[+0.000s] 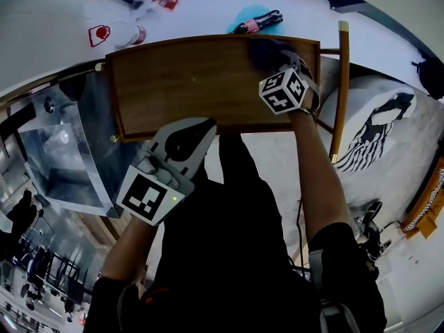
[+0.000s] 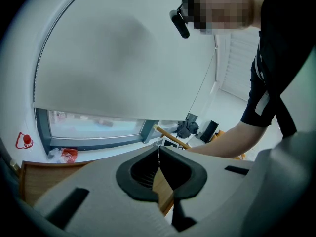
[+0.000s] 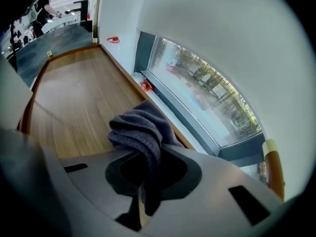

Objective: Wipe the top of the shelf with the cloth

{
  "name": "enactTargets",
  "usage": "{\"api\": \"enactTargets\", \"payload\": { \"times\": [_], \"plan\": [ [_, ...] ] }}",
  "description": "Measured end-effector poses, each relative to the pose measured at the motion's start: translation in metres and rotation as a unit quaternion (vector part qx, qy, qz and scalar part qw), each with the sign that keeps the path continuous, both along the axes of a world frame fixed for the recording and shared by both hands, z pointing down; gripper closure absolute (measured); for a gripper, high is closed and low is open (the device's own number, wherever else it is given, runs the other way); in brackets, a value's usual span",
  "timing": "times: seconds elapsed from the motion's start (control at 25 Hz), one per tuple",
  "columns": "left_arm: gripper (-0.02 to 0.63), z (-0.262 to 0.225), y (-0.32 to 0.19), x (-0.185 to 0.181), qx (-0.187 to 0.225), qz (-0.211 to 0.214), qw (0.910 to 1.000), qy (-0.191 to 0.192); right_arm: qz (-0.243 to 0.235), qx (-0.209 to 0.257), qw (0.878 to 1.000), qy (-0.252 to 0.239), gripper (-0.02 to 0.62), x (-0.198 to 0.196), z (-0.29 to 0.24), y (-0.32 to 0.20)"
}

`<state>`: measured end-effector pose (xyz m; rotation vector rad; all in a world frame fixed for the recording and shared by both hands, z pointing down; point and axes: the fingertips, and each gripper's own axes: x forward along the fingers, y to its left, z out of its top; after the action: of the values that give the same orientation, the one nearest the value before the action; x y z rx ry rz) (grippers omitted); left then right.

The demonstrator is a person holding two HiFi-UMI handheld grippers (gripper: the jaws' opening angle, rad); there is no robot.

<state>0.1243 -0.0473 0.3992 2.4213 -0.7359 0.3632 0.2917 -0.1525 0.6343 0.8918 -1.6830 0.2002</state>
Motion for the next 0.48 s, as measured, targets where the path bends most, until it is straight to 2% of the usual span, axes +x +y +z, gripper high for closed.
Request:
{"api": "enactTargets", "payload": {
  "times": [0.48],
  "plan": [
    [0.583, -0.003, -0.001, 0.011, 0.003, 0.007, 1.0, 0.004, 0.034, -0.004, 0.999, 0.023, 0.555, 0.043, -0.001, 0.004]
  ]
}}
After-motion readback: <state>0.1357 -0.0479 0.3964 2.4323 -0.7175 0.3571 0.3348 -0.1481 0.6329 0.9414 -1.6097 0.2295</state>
